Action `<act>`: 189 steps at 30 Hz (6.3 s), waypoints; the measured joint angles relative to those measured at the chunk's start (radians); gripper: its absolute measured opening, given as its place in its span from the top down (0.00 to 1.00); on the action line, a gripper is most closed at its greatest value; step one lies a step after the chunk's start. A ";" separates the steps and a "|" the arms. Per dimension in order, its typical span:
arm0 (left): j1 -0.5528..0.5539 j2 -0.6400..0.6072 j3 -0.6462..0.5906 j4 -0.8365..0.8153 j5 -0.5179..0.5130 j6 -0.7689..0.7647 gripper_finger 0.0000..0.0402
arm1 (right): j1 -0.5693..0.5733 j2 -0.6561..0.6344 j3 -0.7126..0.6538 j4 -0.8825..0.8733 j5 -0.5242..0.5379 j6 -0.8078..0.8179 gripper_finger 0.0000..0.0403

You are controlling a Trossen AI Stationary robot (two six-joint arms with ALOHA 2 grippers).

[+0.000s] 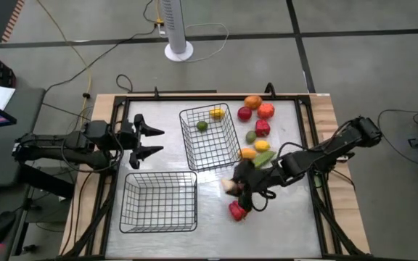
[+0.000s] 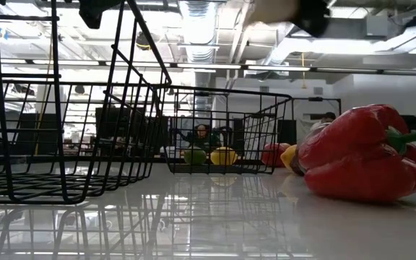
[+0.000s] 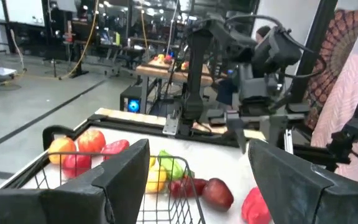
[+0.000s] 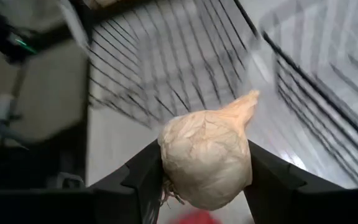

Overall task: Sort produce into baskets
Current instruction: Put the white garlic into the bottom black wire basket, then put the bottom red bell pepper into the bottom black wire basket, then put the red apple into the top black wire basket

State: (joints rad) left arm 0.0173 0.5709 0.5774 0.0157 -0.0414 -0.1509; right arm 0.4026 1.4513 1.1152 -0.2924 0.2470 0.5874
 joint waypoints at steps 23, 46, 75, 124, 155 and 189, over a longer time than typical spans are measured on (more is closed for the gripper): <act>-0.001 0.000 0.000 -0.013 0.001 0.006 0.35 | -0.074 0.474 0.499 0.026 -0.196 -0.463 0.43; 0.000 0.000 0.000 -0.049 0.003 0.007 0.35 | 0.008 0.424 0.576 -0.523 0.124 -0.275 0.23; -0.001 0.000 0.000 -0.043 0.002 0.034 0.35 | 0.138 0.425 0.400 -0.610 0.020 0.164 0.03; -0.001 0.000 0.000 0.046 -0.054 0.150 0.35 | 0.250 0.434 0.271 -0.414 0.405 0.222 0.16; -0.001 0.000 0.000 0.036 -0.011 0.114 0.35 | -0.053 0.436 0.432 0.123 0.095 -0.421 0.03; -0.001 -0.002 0.000 0.019 -0.008 0.100 0.35 | 0.106 0.394 -0.119 -0.116 0.498 0.230 0.08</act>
State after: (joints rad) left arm 0.0163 0.5694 0.5777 0.0348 -0.0490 -0.0511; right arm 0.5087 1.8454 0.9966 -0.4086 0.7452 0.8176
